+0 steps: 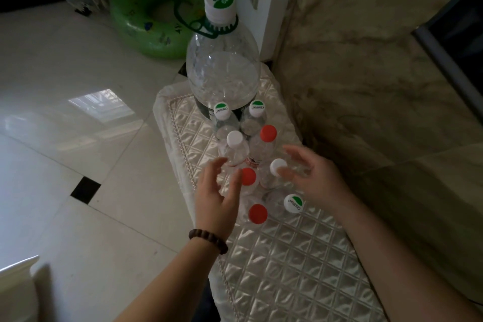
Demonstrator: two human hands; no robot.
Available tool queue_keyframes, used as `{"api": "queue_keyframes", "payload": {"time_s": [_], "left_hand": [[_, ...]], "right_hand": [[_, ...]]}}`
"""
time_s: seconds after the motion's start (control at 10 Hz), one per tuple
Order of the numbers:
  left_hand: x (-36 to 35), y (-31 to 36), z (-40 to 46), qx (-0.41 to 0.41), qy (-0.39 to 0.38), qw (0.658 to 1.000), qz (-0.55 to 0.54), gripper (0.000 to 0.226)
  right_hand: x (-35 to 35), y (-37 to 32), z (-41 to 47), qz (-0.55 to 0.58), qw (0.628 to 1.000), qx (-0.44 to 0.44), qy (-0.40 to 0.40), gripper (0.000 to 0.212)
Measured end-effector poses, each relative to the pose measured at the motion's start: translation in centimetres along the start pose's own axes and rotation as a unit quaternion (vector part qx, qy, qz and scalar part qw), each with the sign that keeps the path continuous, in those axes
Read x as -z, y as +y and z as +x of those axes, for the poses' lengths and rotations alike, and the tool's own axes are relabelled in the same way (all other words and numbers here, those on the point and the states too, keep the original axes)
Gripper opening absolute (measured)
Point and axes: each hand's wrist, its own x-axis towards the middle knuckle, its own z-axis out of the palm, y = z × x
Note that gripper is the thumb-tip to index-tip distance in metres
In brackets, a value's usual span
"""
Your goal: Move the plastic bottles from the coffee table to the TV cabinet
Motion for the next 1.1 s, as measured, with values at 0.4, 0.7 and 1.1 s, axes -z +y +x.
{"api": "queue_keyframes", "payload": {"time_s": [0.4, 0.7, 1.1], "left_hand": [[-1.2, 0.9, 9.6, 0.213, -0.059, 0.963, -0.151, 0.065], [-1.2, 0.5, 10.2, 0.219, -0.072, 0.958, -0.172, 0.055], [-0.4, 1.1, 9.5, 0.149, -0.049, 0.981, -0.114, 0.055]], "right_hand": [[-3.0, -0.7, 11.5, 0.185, 0.968, -0.167, -0.035, 0.084], [-2.7, 0.5, 14.6, 0.201, 0.958, -0.191, -0.067, 0.101], [-2.1, -0.9, 12.6, 0.168, 0.98, -0.103, -0.038, 0.072]]}}
